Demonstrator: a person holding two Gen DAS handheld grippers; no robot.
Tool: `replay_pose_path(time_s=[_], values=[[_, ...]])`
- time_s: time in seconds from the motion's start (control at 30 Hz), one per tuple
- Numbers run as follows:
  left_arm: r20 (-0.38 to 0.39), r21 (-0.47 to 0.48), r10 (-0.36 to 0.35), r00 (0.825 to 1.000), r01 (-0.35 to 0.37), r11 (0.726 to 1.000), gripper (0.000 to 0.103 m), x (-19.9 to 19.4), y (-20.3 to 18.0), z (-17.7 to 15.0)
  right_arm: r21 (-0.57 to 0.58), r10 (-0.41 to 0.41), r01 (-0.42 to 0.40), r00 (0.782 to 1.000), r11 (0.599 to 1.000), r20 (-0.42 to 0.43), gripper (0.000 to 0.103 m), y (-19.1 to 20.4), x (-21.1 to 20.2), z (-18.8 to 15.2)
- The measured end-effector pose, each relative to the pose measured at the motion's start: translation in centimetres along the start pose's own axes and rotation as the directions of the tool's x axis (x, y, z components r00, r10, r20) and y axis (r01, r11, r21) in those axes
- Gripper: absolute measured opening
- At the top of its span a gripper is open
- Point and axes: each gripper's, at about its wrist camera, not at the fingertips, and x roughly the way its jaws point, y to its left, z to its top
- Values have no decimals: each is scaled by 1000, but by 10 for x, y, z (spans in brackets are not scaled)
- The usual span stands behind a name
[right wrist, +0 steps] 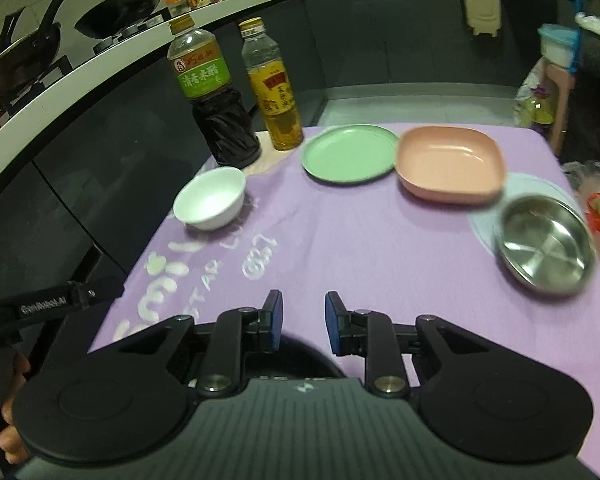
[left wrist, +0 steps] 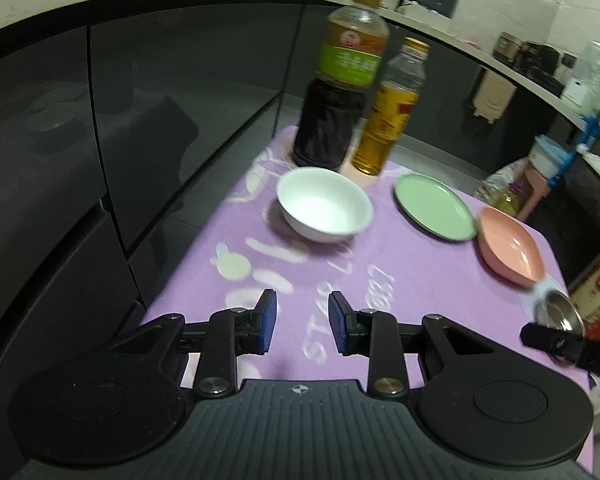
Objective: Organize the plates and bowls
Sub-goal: 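Move the left gripper to the small white bowl and grasp its rim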
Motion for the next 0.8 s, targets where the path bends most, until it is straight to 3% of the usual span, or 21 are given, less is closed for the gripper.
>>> replay_pose_path(time_s=[0.23,0.37,0.53,0.8], values=[[-20,12,-3,1000,3,1000,27,38,5,33,-25,28,-28,999,999,-20,24,16,40,46],[-5,30,15,1000,-14,999,27,55,7,46,-24,57,-57,998,998,-36,42,23,64,67],[-29,26,30,999,-29,999,27,85,12,61,-79,26,-31,998,996,-61,42,39,95,84],[-55,-13,-2,998,2,1000,27,121,16,73,-92,51,-64,988,994,-143,42,52,154,103]])
